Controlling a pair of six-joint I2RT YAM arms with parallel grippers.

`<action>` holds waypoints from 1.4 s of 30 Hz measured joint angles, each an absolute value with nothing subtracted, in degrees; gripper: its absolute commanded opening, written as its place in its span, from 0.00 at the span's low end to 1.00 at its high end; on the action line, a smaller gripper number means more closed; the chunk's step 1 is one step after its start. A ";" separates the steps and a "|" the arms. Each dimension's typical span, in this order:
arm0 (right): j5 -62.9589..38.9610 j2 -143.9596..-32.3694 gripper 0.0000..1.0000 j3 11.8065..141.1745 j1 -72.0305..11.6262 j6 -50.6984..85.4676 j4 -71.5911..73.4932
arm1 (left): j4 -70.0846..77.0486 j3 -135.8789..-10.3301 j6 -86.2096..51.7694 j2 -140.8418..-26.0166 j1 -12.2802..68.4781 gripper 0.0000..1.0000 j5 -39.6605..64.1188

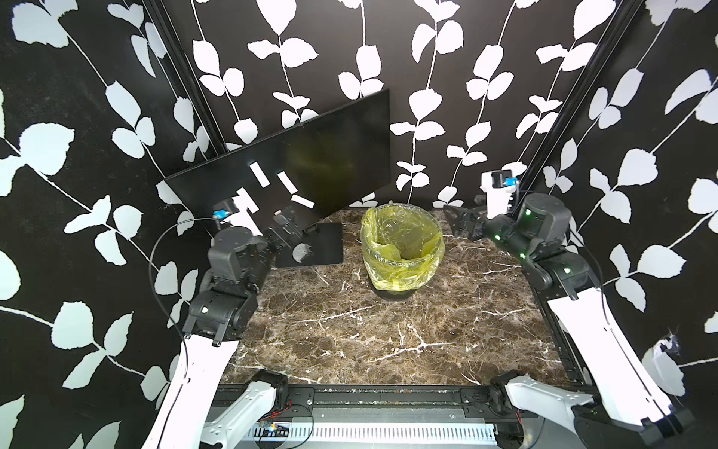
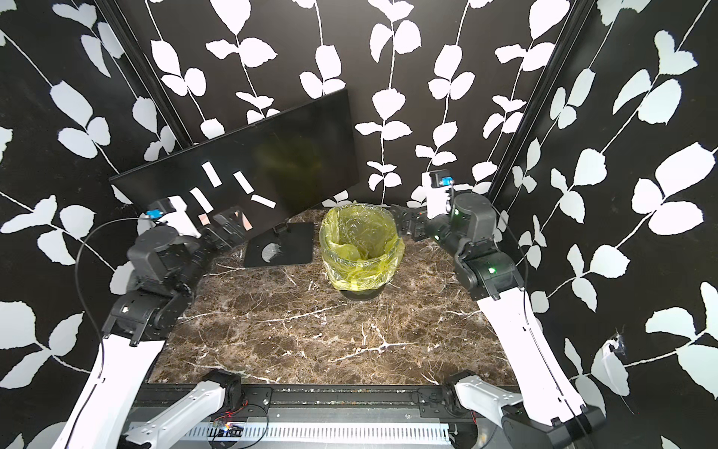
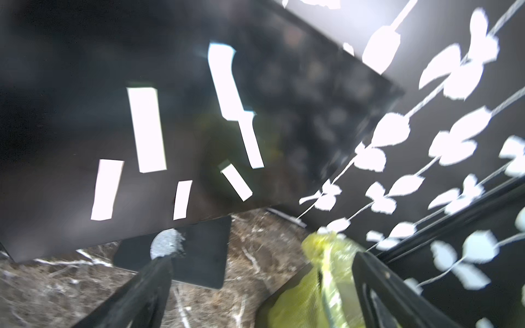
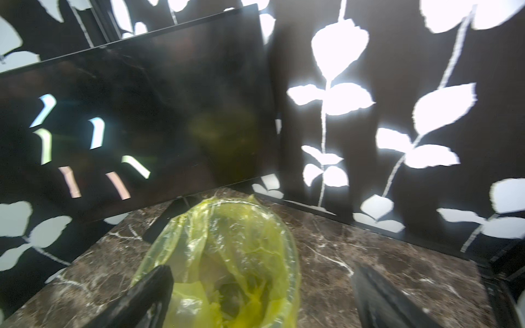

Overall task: Remove the sticky note from the monitor
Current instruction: Tear off the sticky note from the monitor.

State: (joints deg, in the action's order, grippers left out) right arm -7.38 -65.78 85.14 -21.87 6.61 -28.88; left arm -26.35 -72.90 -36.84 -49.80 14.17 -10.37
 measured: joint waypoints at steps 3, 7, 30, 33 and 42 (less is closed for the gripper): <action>-6.52 -67.61 1.00 86.35 -24.88 7.16 -29.10 | -25.78 -72.95 -42.74 -50.15 7.68 0.99 -4.67; -5.10 -70.39 1.00 88.64 -29.30 7.40 -29.21 | -23.99 -74.76 -48.88 -53.01 4.62 0.99 1.43; 1.37 -73.34 1.00 86.24 -37.54 7.27 -24.67 | -14.24 -80.01 -78.48 -62.61 3.16 0.78 -1.32; 1.76 -73.34 1.00 86.24 -37.54 7.09 -24.25 | -15.20 -80.84 -78.89 -63.70 3.14 0.78 -1.34; 2.09 -73.69 1.00 86.24 -37.54 5.98 -23.35 | -14.06 -80.95 -80.25 -64.66 3.05 0.68 -2.61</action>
State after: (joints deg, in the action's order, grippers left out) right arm 2.09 -73.69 86.24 -37.54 5.98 -23.35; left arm -14.06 -80.95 -80.25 -64.66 3.05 -2.61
